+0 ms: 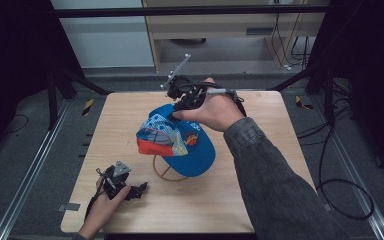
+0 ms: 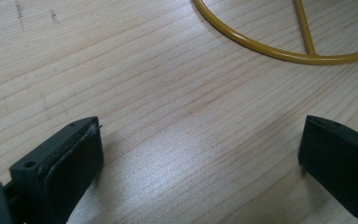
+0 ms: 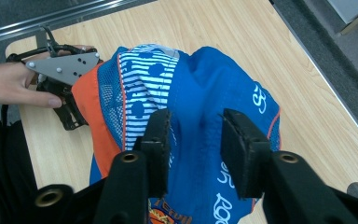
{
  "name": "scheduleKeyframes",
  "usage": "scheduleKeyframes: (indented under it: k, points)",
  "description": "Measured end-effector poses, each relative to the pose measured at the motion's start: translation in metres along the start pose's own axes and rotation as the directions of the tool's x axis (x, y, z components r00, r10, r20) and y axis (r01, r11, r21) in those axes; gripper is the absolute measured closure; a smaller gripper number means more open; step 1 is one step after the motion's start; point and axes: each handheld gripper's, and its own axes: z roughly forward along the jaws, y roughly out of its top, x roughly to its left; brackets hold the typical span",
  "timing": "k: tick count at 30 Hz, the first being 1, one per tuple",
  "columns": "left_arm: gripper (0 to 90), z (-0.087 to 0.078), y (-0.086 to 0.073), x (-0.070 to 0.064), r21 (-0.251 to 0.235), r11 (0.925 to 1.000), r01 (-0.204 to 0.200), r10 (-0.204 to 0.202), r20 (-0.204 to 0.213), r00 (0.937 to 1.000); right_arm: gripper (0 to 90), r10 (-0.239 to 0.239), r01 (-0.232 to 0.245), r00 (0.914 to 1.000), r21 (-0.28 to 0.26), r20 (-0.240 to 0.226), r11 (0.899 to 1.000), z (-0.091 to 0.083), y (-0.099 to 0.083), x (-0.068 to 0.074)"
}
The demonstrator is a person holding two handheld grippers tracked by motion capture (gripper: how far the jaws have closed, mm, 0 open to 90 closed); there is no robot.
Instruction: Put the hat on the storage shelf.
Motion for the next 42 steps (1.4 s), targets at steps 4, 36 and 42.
scheduleKeyframes:
  k: [4, 36, 42]
  points:
    - [0.0, 0.0, 0.0, 0.0, -0.001, 1.0, 0.0, 0.0, -0.001, 1.0, 57.2, 0.007, -0.007, 0.9999, 0.001, 0.012, 1.0, -0.003, -0.003, -0.001]
    - [0.0, 0.0, 0.0, 0.0, 0.001, 1.0, -0.001, 0.001, 0.003, 1.0, 14.5, 0.107, -0.091, 0.9863, -0.127, 0.126, 0.988, -0.028, -0.073, -0.006]
    - [0.0, 0.0, 0.0, 0.0, -0.004, 1.0, 0.001, -0.001, 0.002, 1.0, 11.3, 0.138, -0.115, 0.9795, -0.156, 0.147, 0.981, -0.03, -0.1, -0.012]
